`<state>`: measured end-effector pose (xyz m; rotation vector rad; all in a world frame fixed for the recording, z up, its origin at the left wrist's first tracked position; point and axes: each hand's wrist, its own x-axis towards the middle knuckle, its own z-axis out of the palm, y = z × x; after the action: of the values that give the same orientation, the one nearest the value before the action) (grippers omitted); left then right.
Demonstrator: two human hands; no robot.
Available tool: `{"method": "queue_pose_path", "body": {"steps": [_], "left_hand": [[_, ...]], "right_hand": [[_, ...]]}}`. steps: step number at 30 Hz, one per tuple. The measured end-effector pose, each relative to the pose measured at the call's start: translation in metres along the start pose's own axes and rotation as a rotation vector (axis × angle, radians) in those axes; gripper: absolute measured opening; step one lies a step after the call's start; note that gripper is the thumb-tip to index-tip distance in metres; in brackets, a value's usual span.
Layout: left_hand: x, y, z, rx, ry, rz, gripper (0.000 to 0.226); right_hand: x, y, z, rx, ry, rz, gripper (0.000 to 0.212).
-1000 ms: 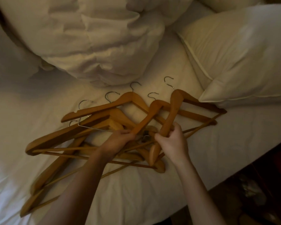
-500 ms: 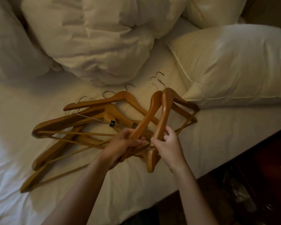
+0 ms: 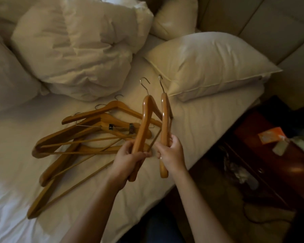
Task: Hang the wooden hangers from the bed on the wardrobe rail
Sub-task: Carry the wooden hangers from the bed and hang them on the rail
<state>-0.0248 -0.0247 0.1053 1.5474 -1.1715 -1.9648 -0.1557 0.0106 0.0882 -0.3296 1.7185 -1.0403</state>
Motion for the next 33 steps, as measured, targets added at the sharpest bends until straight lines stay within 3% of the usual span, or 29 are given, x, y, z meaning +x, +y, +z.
{"method": "queue_pose_path", "body": {"steps": [11,24,30,33], "left_hand": [[-0.056,-0.032,0.016,0.176,-0.076,0.155,0.045],[-0.106,-0.105,0.152,0.617,-0.495,0.119,0.022],[-0.132,-0.16,0.225,0.816,-0.677,0.056,0.032],[-0.152,-0.187,0.26,0.892,-0.759,0.035,0.031]], "right_hand": [[-0.094,0.06,-0.042,0.314,0.273,0.027,0.032],[-0.175,0.182,-0.15,0.721,0.697,0.097,0.019],[-0.234,0.247,-0.206,0.872,0.856,0.188,0.014],[-0.265,0.273,-0.23,0.97,0.908,0.203,0.023]]}}
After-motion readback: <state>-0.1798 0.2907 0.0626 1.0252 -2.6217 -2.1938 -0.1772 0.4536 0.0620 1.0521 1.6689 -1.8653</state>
